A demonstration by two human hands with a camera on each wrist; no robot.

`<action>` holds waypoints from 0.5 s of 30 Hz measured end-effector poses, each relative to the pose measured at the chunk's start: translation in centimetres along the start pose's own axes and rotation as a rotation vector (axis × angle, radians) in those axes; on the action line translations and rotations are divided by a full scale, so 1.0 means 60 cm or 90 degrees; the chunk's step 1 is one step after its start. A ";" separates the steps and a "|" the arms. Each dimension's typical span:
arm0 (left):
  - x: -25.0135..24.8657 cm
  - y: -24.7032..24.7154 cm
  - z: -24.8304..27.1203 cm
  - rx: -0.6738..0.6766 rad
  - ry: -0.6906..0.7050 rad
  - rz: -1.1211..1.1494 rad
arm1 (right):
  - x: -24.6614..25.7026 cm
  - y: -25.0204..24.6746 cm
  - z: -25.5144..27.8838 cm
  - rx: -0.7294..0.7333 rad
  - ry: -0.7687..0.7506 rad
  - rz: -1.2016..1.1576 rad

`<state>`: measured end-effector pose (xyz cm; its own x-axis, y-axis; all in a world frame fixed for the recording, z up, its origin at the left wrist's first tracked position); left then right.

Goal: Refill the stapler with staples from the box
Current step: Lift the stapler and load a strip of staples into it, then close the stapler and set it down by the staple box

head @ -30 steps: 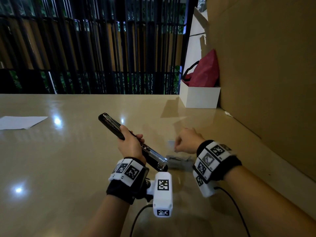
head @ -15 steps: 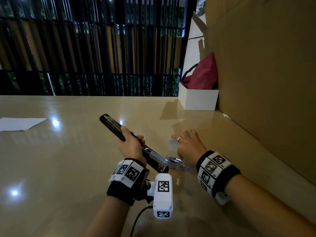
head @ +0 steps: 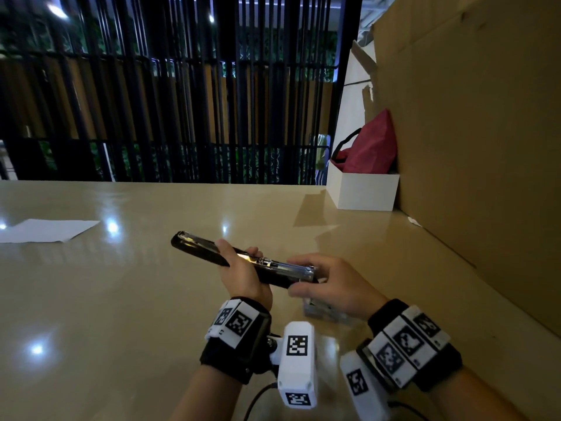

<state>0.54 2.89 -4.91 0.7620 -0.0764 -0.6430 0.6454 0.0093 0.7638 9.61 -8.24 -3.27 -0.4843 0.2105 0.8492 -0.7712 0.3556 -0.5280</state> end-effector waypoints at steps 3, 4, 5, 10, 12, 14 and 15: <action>0.002 0.001 -0.005 0.018 -0.019 0.018 | -0.005 0.005 -0.013 -0.039 0.009 0.046; 0.002 0.002 -0.005 0.029 -0.030 0.019 | -0.009 0.006 -0.016 -0.054 0.013 0.028; 0.003 0.002 -0.007 0.043 -0.036 0.009 | -0.014 0.005 -0.019 -0.063 0.019 -0.001; -0.001 0.002 -0.016 0.163 0.028 -0.192 | -0.029 -0.009 -0.025 -0.114 0.036 -0.093; -0.005 0.007 -0.015 0.239 0.045 -0.253 | -0.033 -0.021 -0.028 -0.131 0.032 -0.113; -0.008 0.010 -0.011 0.306 0.048 -0.299 | -0.038 -0.033 -0.030 -0.140 0.030 -0.128; -0.009 0.011 -0.009 0.337 0.057 -0.324 | -0.040 -0.037 -0.029 -0.142 0.028 -0.134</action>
<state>0.56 3.48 -4.07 0.3910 0.1392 -0.9098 0.8257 -0.4897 0.2799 13.21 -7.92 -4.12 -0.3009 0.1482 0.9421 -0.7405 0.5861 -0.3288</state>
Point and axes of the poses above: each hand's wrist, its own z-axis away from the middle knuckle, its own y-axis out of the palm, x = y × z, the point moved 3 cm from there along -z, towards the middle knuckle, and after that the axes turned 12 degrees about y, right-handed, at the moved point
